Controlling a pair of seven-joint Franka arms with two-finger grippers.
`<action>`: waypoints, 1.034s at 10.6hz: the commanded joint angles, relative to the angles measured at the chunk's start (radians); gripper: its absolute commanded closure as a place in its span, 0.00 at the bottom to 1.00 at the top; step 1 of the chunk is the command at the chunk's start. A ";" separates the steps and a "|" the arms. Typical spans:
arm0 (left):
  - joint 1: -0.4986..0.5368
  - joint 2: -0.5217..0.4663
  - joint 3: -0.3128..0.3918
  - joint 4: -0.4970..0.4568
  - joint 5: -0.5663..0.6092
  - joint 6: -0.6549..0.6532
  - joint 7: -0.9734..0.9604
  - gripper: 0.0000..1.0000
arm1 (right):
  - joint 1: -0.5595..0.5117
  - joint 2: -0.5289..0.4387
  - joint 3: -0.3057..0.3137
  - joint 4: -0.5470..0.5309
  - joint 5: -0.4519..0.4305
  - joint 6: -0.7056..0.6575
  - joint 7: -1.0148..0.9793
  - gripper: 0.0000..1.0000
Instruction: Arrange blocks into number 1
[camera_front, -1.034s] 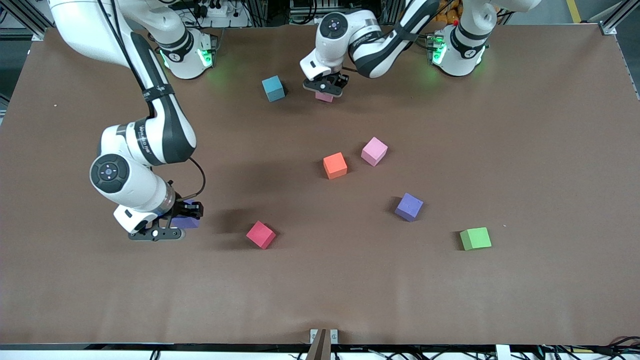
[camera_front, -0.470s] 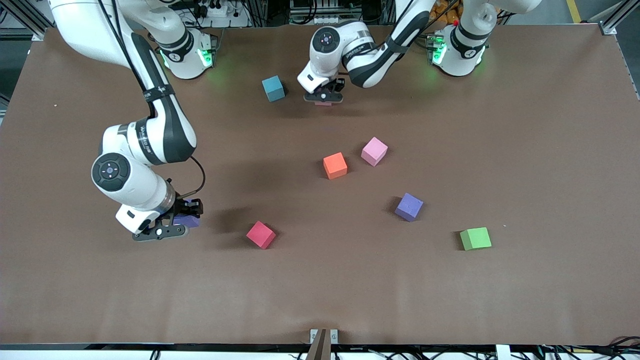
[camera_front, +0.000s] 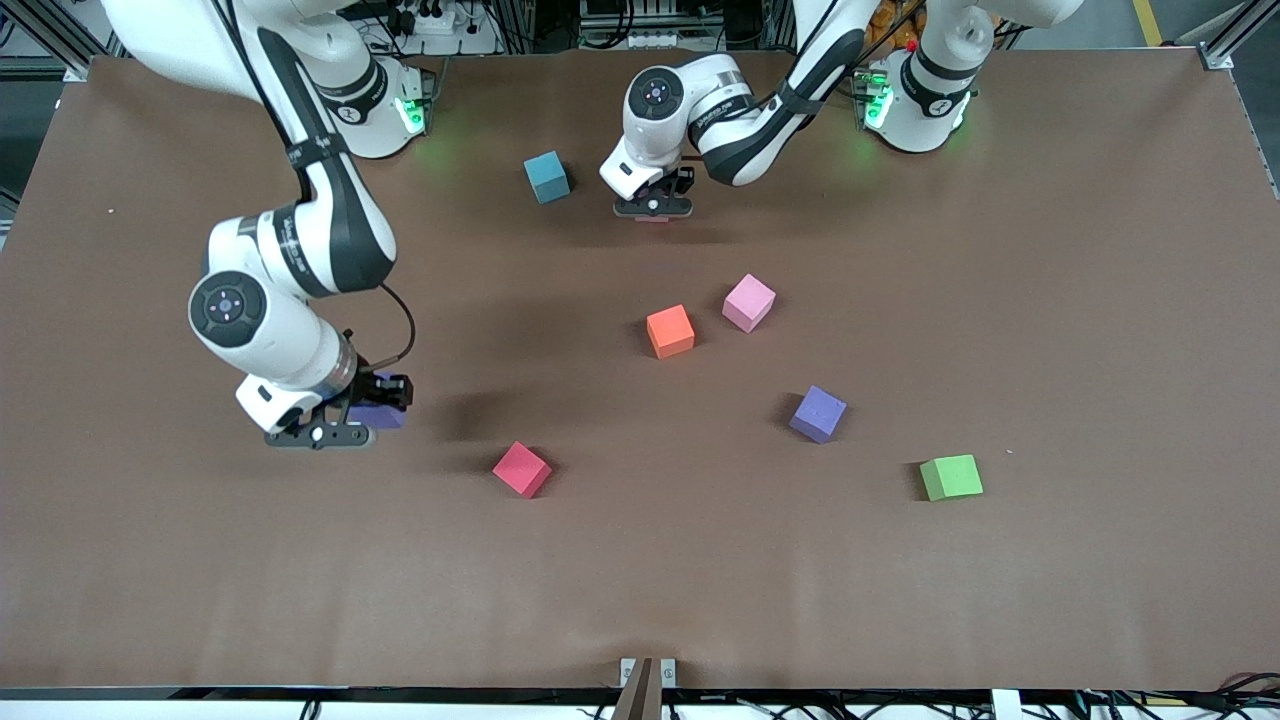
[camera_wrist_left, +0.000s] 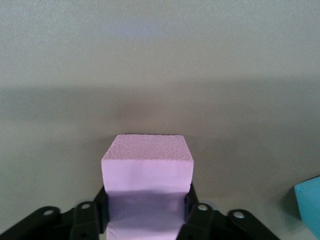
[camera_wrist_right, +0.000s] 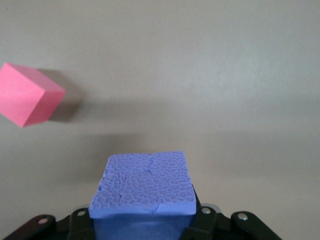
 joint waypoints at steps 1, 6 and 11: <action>-0.002 -0.026 0.007 0.027 0.049 -0.025 -0.029 0.00 | 0.034 -0.114 0.005 -0.141 0.001 0.025 0.068 0.38; 0.087 -0.046 0.092 0.208 0.082 -0.210 0.061 0.00 | 0.181 -0.132 0.005 -0.204 0.002 0.027 0.238 0.39; 0.093 0.008 0.249 0.352 0.069 -0.210 0.186 0.00 | 0.379 -0.139 0.007 -0.311 0.002 0.199 0.458 0.39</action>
